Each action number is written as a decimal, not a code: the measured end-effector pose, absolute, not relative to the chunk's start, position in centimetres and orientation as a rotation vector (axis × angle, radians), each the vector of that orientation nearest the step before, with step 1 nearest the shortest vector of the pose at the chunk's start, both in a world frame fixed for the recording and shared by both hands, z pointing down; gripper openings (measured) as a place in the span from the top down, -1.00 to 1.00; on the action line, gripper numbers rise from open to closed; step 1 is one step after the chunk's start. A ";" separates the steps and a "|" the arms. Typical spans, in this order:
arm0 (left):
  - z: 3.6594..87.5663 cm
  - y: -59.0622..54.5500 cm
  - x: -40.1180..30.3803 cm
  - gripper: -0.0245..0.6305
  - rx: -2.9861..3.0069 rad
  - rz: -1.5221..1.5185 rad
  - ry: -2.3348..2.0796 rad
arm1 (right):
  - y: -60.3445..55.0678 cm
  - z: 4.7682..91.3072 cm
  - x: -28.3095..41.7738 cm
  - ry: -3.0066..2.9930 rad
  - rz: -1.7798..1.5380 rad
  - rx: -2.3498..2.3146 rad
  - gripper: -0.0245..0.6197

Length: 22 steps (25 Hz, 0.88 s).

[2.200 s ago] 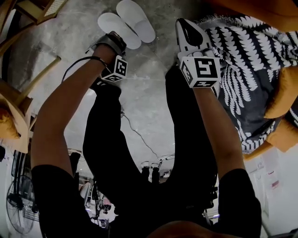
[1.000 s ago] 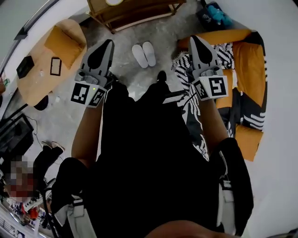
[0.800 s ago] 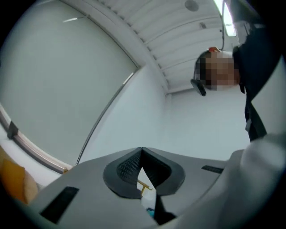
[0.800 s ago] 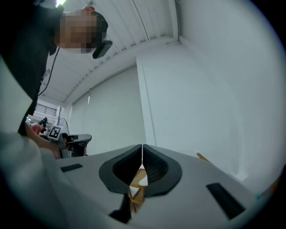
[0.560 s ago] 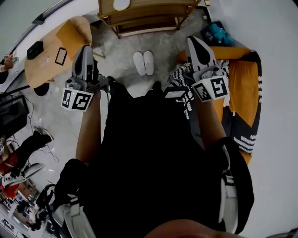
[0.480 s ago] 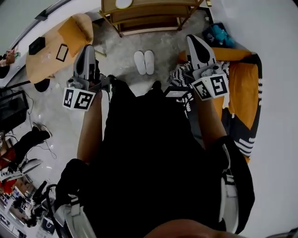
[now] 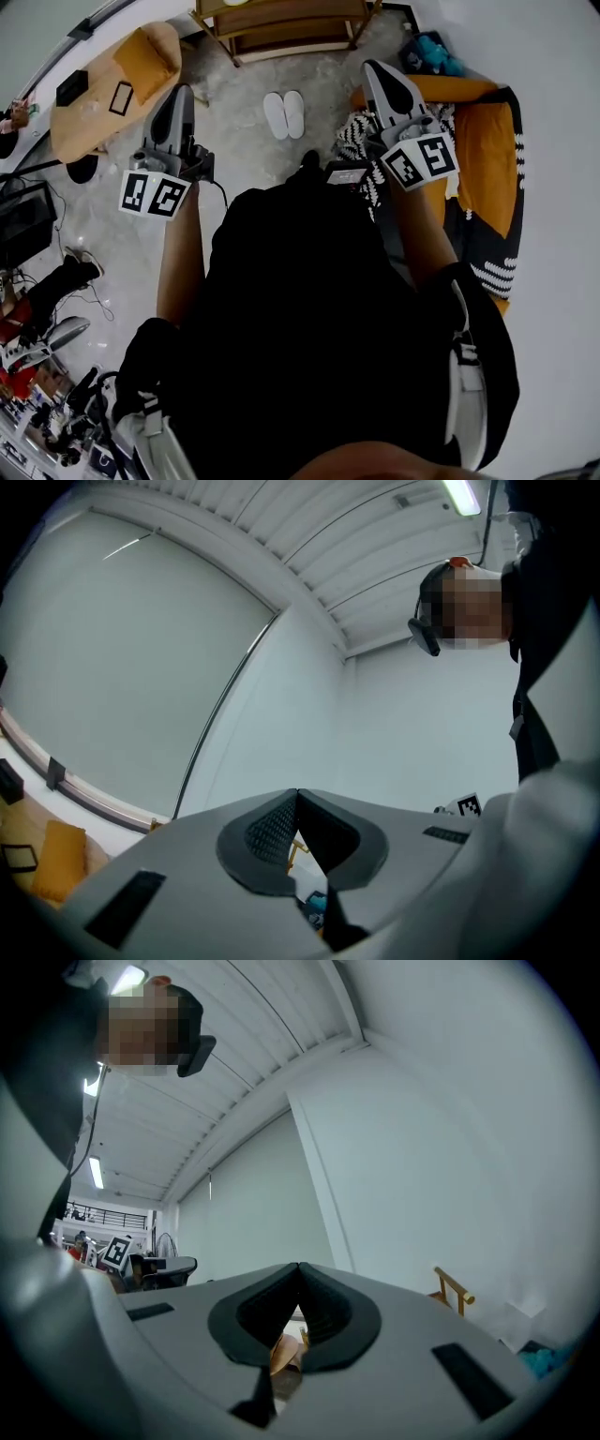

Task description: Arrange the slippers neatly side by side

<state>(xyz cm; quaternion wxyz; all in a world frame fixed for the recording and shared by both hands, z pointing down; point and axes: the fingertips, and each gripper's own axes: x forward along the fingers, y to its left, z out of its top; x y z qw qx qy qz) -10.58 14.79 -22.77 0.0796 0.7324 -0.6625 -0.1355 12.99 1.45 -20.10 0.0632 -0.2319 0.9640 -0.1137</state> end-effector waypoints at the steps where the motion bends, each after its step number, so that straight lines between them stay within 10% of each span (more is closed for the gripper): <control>1: -23.3 15.4 -9.9 0.88 2.217 -0.410 -1.972 | 2.3 -20.0 13.5 2.910 -0.360 -0.712 0.83; 22: -17.5 41.3 -4.9 0.88 2.080 -0.394 -1.932 | 28.4 -17.6 15.4 3.051 -0.372 -0.694 0.83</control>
